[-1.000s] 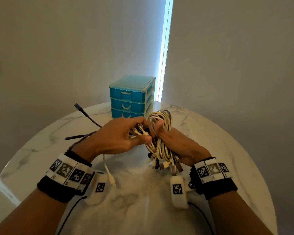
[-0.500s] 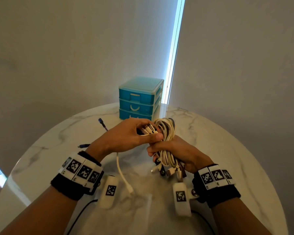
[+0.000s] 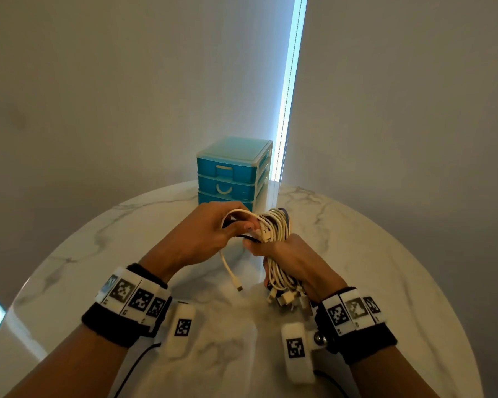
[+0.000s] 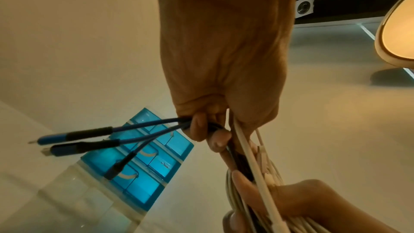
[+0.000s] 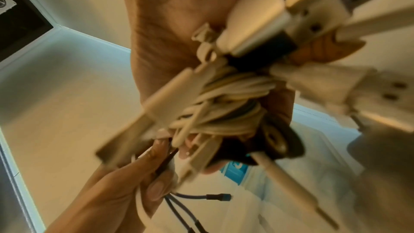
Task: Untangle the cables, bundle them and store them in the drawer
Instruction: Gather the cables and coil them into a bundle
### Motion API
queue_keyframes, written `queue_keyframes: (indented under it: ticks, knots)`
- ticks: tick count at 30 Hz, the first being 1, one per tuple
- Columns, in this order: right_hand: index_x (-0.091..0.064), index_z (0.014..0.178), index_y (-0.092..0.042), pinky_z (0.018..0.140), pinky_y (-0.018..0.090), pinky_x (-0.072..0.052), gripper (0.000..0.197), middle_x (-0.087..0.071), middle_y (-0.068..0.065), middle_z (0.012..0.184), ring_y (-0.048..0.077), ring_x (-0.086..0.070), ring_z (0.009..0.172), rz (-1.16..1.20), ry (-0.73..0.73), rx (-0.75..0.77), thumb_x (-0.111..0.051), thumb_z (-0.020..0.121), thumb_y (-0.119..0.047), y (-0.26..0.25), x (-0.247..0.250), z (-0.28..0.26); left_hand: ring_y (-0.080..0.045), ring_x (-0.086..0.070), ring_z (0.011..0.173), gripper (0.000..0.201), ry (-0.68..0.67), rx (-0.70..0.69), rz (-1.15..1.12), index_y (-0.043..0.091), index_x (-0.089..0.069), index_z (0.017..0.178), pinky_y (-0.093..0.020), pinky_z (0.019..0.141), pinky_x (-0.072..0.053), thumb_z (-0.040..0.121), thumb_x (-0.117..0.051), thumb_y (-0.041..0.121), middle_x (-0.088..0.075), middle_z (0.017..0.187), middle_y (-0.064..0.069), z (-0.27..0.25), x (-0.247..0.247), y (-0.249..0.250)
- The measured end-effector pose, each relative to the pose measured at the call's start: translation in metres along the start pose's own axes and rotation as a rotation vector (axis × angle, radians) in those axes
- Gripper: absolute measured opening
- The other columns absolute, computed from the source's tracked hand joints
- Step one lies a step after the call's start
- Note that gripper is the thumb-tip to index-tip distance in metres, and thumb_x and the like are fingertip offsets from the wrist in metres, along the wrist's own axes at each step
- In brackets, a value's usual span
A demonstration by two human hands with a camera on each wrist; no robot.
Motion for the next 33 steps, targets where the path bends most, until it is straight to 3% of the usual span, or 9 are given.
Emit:
queue_keyframes:
  ticks: [2, 4, 9, 12, 18, 22, 25, 28, 33]
  knots:
    - [-0.076, 0.1, -0.002, 0.068, 0.037, -0.059, 0.038, -0.075, 0.011, 0.075, 0.019, -0.07, 0.059, 0.037, -0.004, -0.009, -0.083, 0.085, -0.037, 0.001, 0.003, 0.003, 0.0, -0.069, 0.097, 0.021, -0.002, 0.011, -0.024, 0.031, -0.072, 0.12, -0.021, 0.083, -0.057, 0.102, -0.065, 0.039, -0.075, 0.107, 0.017, -0.001, -0.002, 0.001]
    - [-0.074, 0.095, 0.005, 0.062, 0.039, -0.056, 0.028, -0.068, 0.018, 0.069, 0.027, -0.066, 0.053, 0.19, -0.069, -0.028, -0.077, 0.089, -0.022, 0.002, 0.007, 0.0, -0.002, -0.07, 0.093, 0.026, -0.022, 0.05, -0.109, 0.033, -0.065, 0.125, -0.022, 0.076, -0.058, 0.101, -0.067, 0.041, -0.073, 0.109, 0.016, -0.002, -0.003, 0.002]
    - [-0.069, 0.083, -0.004, 0.049, 0.032, -0.05, 0.023, -0.055, 0.014, 0.063, 0.026, -0.057, 0.045, 0.455, -0.12, -0.094, -0.069, 0.098, -0.022, 0.007, 0.021, -0.001, -0.006, -0.074, 0.101, 0.024, -0.104, 0.13, -0.135, 0.036, -0.065, 0.124, -0.031, 0.094, -0.06, 0.101, -0.07, 0.037, -0.077, 0.108, 0.017, -0.007, 0.009, -0.004]
    - [-0.069, 0.09, -0.005, 0.049, 0.034, -0.05, 0.017, -0.057, 0.012, 0.07, 0.022, -0.054, 0.046, 0.539, -0.117, -0.101, -0.068, 0.099, -0.02, 0.006, 0.023, 0.0, -0.009, -0.072, 0.082, 0.023, -0.146, 0.149, -0.27, 0.031, -0.069, 0.125, -0.025, 0.078, -0.06, 0.104, -0.061, 0.039, -0.078, 0.094, 0.007, -0.01, 0.012, 0.0]
    - [-0.063, 0.093, -0.015, 0.045, 0.023, -0.049, 0.012, -0.055, 0.0, 0.073, 0.009, -0.052, 0.052, 0.753, -0.286, -0.112, -0.063, 0.104, -0.011, 0.002, 0.013, -0.002, -0.007, -0.033, 0.06, 0.059, -0.044, 0.324, -0.499, 0.027, -0.066, 0.122, -0.021, 0.053, -0.033, 0.102, -0.031, 0.071, -0.044, 0.073, 0.005, -0.002, 0.002, 0.006]
    - [-0.069, 0.076, -0.016, 0.048, 0.019, -0.041, 0.024, -0.048, -0.003, 0.065, 0.008, -0.047, 0.047, 0.766, -0.365, -0.143, -0.074, 0.099, -0.021, 0.005, 0.002, 0.0, -0.005, -0.031, 0.056, 0.051, 0.033, 0.373, -0.586, 0.018, -0.061, 0.12, -0.02, 0.05, -0.03, 0.108, -0.037, 0.061, -0.042, 0.071, 0.006, 0.0, -0.008, 0.004]
    - [-0.075, 0.099, -0.009, 0.048, 0.02, -0.044, 0.017, -0.047, -0.003, 0.061, 0.009, -0.048, 0.048, 0.821, -0.37, -0.137, -0.081, 0.092, -0.023, 0.003, -0.004, -0.002, -0.006, -0.036, 0.056, 0.044, 0.13, 0.366, -0.592, 0.016, -0.066, 0.115, -0.02, 0.048, -0.033, 0.109, -0.045, 0.054, -0.052, 0.074, 0.004, 0.001, -0.015, -0.001]
    - [-0.076, 0.129, -0.007, 0.053, 0.021, -0.044, 0.046, -0.048, -0.004, 0.061, 0.008, -0.051, 0.05, 0.898, -0.361, -0.086, -0.082, 0.09, -0.03, 0.003, -0.009, 0.0, -0.006, -0.047, 0.06, 0.039, 0.232, 0.354, -0.482, 0.021, -0.069, 0.11, -0.02, 0.049, -0.04, 0.107, -0.05, 0.055, -0.064, 0.086, 0.005, 0.001, -0.02, -0.006]
    - [-0.076, 0.132, -0.013, 0.047, 0.02, -0.046, 0.052, -0.045, -0.003, 0.062, 0.007, -0.049, 0.051, 0.941, -0.328, -0.013, -0.079, 0.091, -0.045, -0.003, -0.008, -0.001, -0.007, -0.056, 0.062, 0.027, 0.235, 0.352, -0.339, 0.022, -0.065, 0.107, -0.016, 0.049, -0.044, 0.108, -0.053, 0.046, -0.071, 0.098, -0.001, 0.0, -0.032, 0.002]
Point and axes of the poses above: each hand's wrist, its own z-axis towards the middle knuckle, its own x-axis out of the back of the hand, y = z × x, the point moved 3 cm from there along z, towards the middle knuckle
